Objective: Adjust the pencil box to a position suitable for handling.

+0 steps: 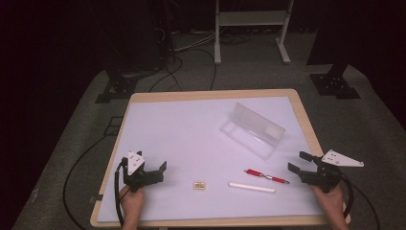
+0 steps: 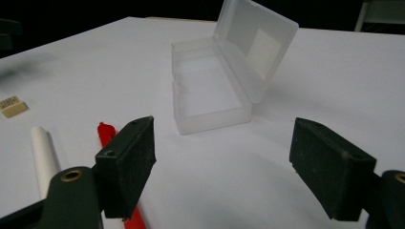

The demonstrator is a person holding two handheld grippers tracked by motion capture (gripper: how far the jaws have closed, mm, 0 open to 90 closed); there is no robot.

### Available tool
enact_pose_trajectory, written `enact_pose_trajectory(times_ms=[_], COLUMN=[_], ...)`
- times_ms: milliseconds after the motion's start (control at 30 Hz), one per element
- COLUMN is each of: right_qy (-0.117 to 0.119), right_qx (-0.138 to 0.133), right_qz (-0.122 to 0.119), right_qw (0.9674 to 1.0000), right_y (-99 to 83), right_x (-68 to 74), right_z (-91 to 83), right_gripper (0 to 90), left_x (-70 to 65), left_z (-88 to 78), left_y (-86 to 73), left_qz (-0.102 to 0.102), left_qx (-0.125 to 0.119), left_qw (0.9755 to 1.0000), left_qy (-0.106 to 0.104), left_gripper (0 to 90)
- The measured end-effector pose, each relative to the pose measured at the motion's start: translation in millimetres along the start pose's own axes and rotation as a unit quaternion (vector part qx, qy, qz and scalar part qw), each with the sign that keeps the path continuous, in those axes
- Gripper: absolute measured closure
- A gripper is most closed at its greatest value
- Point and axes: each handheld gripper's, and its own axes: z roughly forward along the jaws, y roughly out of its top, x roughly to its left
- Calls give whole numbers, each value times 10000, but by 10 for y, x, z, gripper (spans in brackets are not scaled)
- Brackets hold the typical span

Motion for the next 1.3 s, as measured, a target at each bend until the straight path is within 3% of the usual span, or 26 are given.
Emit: enact_pose_trajectory(times_ms=[200, 333, 567, 767, 933, 1067, 1167, 1300], right_qy=[58, 135, 329, 534, 756, 949, 989, 1075], right_qx=[48, 187, 337, 507, 721, 787, 809, 935], right_qz=[28, -219, -415, -609, -805, -814, -830, -983], right_qw=[10000, 9995, 9980, 9954, 9913, 9890, 9883, 9849], right_y=[19, 103, 332, 565, 704, 822, 873, 995], right_x=[14, 84, 143, 208, 269, 299, 320, 392], right_z=[11, 47, 122, 281, 419, 510, 547, 688], right_gripper=[233, 233, 232, 223, 215, 215, 215, 215], left_x=[1, 0, 0, 5, -3, 0, -2, -7], left_z=[4, 16, 2, 10, 17, 14, 16, 19], left_y=[3, 4, 1, 1, 2, 3, 2, 2], left_qz=[56, 56, 55, -3, 22, 5, 3, 11], left_qx=[16, 37, 26, 17, 50, 72, 63, 63], left_qw=[10000, 10000, 10000, 10000, 10000, 10000, 10000, 10000], left_qy=[-8, 7, 2, 12, 32, 38, 52, 60], left_gripper=[0, 0, 0, 0, 0, 0, 0, 0])
